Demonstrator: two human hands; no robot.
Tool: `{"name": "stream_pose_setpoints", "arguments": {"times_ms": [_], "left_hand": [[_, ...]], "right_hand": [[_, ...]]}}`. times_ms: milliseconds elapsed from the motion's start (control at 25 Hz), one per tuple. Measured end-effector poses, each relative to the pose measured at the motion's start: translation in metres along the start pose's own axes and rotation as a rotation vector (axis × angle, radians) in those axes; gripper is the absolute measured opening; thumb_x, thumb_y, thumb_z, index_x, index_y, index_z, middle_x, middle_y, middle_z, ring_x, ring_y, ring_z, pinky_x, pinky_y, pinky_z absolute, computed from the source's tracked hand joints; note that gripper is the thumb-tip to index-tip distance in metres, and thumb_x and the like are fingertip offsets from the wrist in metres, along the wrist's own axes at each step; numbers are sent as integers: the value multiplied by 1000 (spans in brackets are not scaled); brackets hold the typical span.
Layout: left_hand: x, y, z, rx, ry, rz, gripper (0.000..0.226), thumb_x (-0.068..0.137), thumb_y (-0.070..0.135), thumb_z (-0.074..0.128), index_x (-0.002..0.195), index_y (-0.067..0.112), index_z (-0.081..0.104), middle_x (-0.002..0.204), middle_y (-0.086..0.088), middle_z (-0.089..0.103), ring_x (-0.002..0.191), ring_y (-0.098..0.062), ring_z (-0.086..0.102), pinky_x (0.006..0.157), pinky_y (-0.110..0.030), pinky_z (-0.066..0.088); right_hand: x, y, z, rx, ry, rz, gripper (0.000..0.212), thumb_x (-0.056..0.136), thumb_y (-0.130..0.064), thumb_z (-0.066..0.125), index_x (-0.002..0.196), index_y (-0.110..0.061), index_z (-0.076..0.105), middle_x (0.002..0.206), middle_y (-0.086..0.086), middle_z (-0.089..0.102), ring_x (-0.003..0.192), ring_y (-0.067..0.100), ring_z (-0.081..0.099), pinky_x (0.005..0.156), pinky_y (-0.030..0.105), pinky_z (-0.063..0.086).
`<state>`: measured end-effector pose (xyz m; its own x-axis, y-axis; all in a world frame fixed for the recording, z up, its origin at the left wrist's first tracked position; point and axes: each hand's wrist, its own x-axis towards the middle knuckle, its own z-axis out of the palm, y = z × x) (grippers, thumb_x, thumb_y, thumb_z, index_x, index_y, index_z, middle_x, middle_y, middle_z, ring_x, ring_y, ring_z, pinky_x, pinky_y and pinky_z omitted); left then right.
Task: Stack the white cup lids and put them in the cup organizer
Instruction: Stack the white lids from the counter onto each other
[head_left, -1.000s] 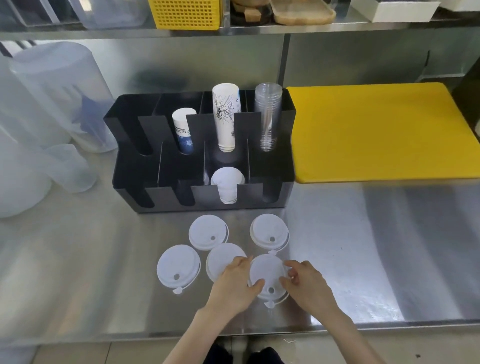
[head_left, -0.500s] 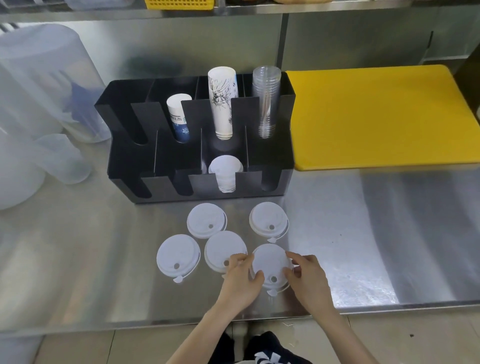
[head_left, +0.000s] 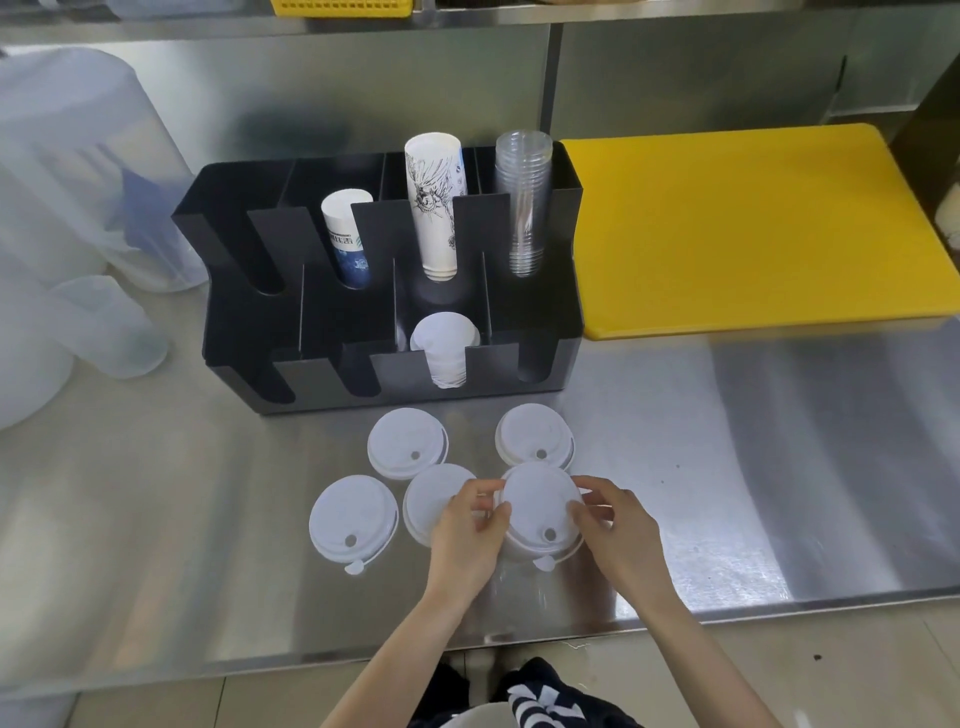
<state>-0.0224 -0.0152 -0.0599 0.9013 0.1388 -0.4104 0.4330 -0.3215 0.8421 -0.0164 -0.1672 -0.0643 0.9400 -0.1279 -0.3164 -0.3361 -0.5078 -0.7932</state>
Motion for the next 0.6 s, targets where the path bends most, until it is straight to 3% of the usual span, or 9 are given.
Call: {"name": "stream_pose_setpoints", "arguments": {"times_ms": [80, 200, 440, 600], "left_hand": [[10, 5, -2, 27, 21, 25, 23, 89, 17, 53, 112, 19, 57, 93, 3, 56, 73, 1, 53, 65, -9, 38], [26, 16, -4, 49, 42, 45, 25, 88, 16, 54, 114, 18, 56, 87, 5, 56, 74, -10, 55, 62, -9, 39], [59, 30, -6, 85, 0, 35, 30, 89, 17, 53, 119, 17, 54, 106, -10, 67, 93, -27, 63, 87, -36, 49], [79, 31, -1, 95, -19, 10, 29, 89, 16, 52, 119, 15, 55, 116, -9, 64, 95, -22, 61, 91, -32, 47]], "right_hand": [[8, -7, -2, 23, 7, -10, 27, 85, -14, 55, 111, -20, 60, 109, 10, 60, 86, 18, 57, 69, 15, 40], [24, -16, -4, 55, 30, -13, 26, 86, -13, 54, 110, -19, 61, 112, 11, 61, 85, 18, 58, 75, 20, 39], [64, -28, -4, 19, 32, -13, 27, 86, -10, 53, 111, -14, 61, 118, 13, 62, 88, 18, 55, 79, 23, 38], [82, -27, -3, -15, 16, 20, 28, 86, -9, 52, 112, -13, 60, 117, 14, 63, 89, 17, 53, 78, 21, 37]]}}
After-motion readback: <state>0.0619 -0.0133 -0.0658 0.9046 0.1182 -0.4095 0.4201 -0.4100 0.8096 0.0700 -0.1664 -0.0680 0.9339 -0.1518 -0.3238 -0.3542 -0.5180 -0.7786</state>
